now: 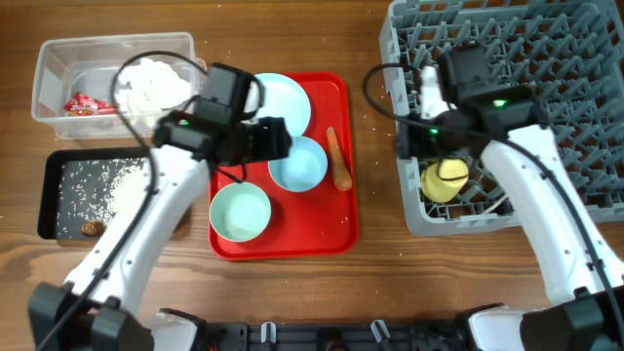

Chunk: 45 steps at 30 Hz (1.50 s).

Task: Sort waste into correct bins and load items into the dishwasher rack
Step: 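Reach the right gripper over to the light-blue bowl on the tray, then grasp the light-blue bowl rim with the right gripper and lift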

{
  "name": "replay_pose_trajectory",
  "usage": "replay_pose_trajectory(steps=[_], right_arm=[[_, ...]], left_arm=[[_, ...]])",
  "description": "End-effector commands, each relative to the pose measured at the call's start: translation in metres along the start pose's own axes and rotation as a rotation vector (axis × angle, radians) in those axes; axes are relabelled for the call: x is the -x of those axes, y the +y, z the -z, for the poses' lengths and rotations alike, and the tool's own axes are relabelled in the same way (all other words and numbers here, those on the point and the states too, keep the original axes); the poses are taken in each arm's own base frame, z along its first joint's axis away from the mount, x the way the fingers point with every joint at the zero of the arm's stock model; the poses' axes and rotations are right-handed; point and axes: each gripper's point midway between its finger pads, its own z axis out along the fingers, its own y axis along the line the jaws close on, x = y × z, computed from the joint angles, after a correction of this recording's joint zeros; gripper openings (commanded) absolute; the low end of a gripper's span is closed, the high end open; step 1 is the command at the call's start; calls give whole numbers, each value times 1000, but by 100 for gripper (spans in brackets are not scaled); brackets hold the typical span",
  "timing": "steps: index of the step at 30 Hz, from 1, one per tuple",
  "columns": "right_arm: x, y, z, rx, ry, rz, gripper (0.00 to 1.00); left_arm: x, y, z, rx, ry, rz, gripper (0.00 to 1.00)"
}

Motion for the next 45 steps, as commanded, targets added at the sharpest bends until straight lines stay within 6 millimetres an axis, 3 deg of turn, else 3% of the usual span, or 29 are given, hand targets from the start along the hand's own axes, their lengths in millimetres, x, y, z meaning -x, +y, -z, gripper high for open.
replay_pose_trajectory(steps=[1, 6, 11, 22, 26, 31, 34, 39, 42, 45], right_arm=[[2, 43, -6, 97, -23, -20, 54], [0, 87, -39, 123, -13, -47, 53], [-11, 108, -85, 43, 21, -144, 53], [-38, 96, -167, -63, 170, -254, 52], [-53, 95, -187, -69, 241, -258, 45], [-51, 97, -191, -59, 233, -234, 25], [-49, 99, -191, -51, 225, -221, 4], [-41, 106, -184, -17, 201, -172, 4], [-26, 113, -157, 26, 141, -139, 4], [0, 109, -108, 53, 17, -125, 4]], left_arm=[[13, 18, 37, 11, -95, 46, 76], [9, 47, 42, 107, -79, 101, 77], [9, 65, 44, 206, -95, 106, 80], [10, 70, 43, 233, -97, 107, 86], [9, 70, 43, 233, -96, 107, 89], [10, 72, 44, 243, -100, 107, 91], [12, 78, 46, 282, -116, 108, 97], [15, 79, 46, 284, -130, 106, 100], [16, 78, 46, 283, -133, 105, 100], [16, 78, 46, 283, -132, 105, 100]])
